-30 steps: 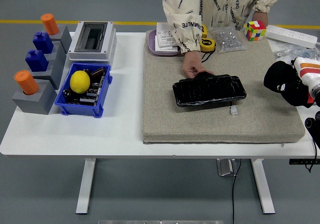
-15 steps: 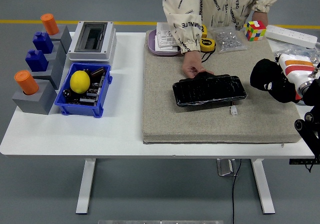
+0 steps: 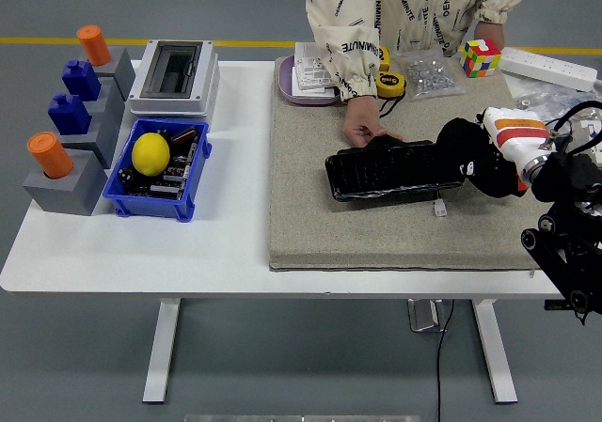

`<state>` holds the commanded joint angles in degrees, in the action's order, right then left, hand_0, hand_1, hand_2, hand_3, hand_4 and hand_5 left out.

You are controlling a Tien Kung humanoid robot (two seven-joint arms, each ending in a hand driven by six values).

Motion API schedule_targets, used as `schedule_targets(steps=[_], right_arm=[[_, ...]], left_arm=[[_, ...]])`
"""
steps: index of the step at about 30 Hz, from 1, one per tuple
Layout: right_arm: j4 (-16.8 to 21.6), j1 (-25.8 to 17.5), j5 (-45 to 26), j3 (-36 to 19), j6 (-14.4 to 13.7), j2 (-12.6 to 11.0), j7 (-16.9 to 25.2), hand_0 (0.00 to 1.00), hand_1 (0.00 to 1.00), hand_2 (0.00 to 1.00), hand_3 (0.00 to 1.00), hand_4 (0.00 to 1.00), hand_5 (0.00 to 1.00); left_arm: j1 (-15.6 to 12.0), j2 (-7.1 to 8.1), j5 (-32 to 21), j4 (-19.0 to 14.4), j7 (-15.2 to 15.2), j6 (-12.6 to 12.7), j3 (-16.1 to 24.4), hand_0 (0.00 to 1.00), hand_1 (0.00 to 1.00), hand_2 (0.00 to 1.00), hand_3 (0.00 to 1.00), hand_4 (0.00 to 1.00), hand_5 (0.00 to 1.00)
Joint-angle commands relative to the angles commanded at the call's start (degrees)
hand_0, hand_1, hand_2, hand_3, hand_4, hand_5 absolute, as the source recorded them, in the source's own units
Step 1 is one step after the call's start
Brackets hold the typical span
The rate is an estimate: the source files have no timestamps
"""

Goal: Pick the rag up,wipe the panel,place it on the desk

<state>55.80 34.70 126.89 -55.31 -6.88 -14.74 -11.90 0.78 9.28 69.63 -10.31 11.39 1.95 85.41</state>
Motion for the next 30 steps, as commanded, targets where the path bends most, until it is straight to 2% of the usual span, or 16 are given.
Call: schedule_targets(steps=[10, 30], right_arm=[[-0.16, 0.73, -0.27, 1.48, 0.06, 1.2, -0.06, 0.281, 0.389, 0.459, 0.472, 0.998, 0.252], [-0.35, 3.17, -0.92, 6.65, 0.04, 6.29, -0.09, 0.281, 0.391, 0.459, 0.471, 0.998, 0.249]], left_arm=[[0.12, 0.04, 0.02, 0.0, 0.0, 0.01, 0.05, 0.651, 0.696, 0.742, 0.567, 0.598, 0.474], [0.35, 0.15, -0.34, 0.0, -0.08, 0.02, -0.41, 0.65, 0.696, 0.741, 0.566, 0.598, 0.474]])
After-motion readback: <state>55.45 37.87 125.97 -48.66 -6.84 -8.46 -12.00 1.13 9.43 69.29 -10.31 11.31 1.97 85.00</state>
